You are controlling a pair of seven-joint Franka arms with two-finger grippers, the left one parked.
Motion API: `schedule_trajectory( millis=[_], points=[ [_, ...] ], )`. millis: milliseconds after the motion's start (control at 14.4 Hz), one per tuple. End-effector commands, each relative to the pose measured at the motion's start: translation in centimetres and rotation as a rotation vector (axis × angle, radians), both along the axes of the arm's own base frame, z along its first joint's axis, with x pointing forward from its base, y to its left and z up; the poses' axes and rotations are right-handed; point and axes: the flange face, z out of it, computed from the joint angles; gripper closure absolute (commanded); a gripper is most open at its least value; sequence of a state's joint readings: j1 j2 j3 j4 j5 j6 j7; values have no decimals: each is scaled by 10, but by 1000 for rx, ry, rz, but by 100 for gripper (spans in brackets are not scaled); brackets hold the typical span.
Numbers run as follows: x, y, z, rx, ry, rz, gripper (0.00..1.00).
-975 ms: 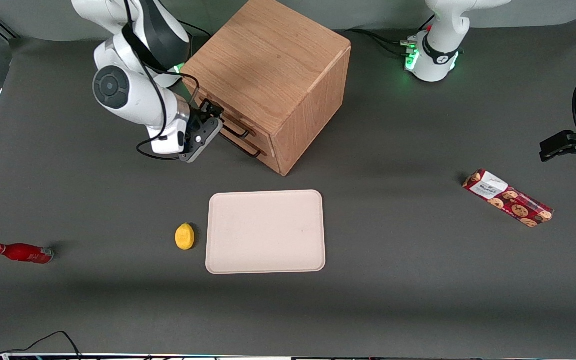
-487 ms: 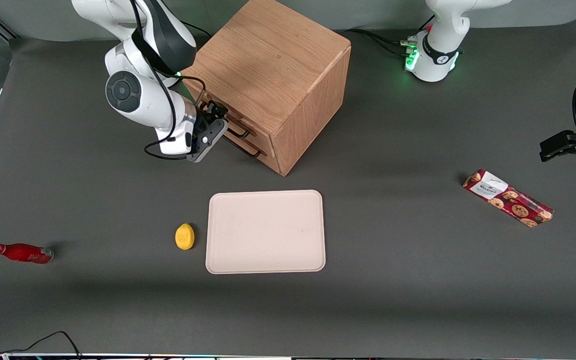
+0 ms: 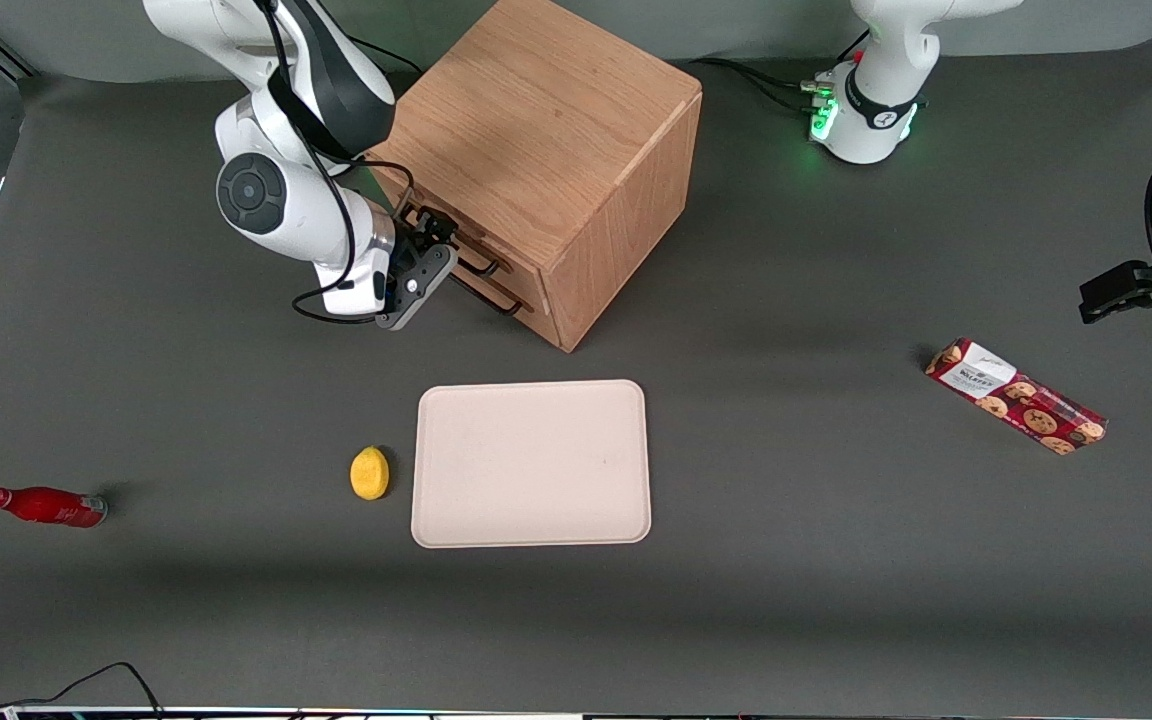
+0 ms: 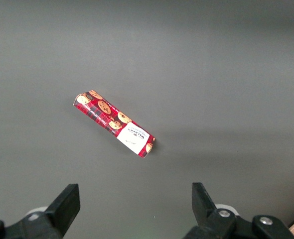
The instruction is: Open upper drawer
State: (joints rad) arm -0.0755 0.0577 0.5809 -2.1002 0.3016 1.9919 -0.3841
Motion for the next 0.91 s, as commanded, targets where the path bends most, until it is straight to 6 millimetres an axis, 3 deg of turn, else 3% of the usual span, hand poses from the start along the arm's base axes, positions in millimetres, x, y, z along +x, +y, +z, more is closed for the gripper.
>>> schedule_trajectory(
  millis=[0, 835],
  points=[
    [1, 0, -6, 17, -17, 13, 0],
    [12, -11, -20, -16, -36, 23, 0]
  ],
)
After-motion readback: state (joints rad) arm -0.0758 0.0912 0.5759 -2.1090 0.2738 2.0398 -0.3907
